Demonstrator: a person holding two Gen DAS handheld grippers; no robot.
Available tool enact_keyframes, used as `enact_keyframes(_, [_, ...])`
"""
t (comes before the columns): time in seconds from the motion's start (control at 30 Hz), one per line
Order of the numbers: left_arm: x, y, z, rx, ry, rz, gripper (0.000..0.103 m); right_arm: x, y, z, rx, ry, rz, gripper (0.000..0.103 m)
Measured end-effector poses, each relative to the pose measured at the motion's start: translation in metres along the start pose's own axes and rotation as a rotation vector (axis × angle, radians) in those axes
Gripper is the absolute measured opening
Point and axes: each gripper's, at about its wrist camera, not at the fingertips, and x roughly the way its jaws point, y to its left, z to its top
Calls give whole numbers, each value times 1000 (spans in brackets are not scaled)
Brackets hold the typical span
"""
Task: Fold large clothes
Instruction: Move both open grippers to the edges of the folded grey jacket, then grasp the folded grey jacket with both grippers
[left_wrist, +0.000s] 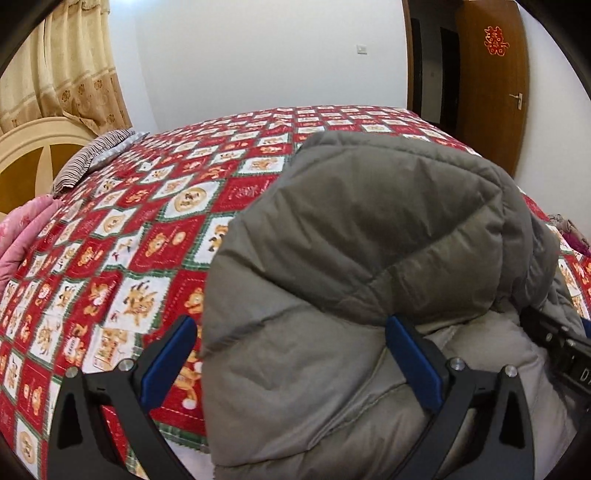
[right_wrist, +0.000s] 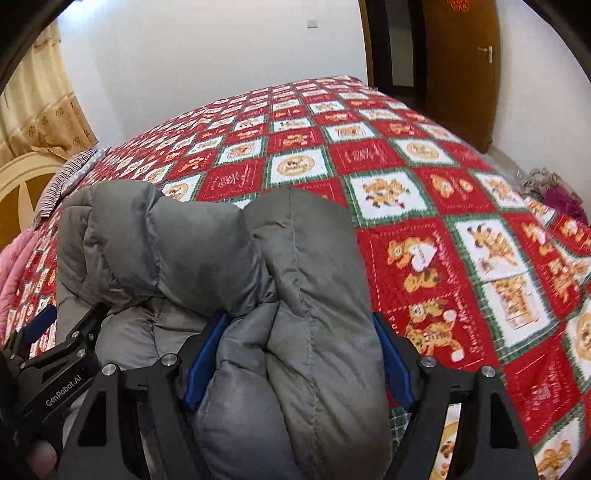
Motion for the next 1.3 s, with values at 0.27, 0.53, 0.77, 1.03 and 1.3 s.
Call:
enact_keyframes(0.27, [8,-7,-4,5,21,-7,103,14,-5,-8,2,5,9,76])
enact_keyframes(0.53, [11,-7,-5,2,24,-5,103,21,-6,-12,4,-2,12,77])
enact_keyframes(0.77, [14,-9,-7,7,29,3,103,25,-8,-14,6,-1,17,78])
enact_keyframes(1.03, [19,-10,-6,11,50,1,103,26,-7,-16,-1,1,6,79])
enact_keyframes(1.3, [20,-9,-6,10,54,1,103,28,-6,-16,-1,3,7,80])
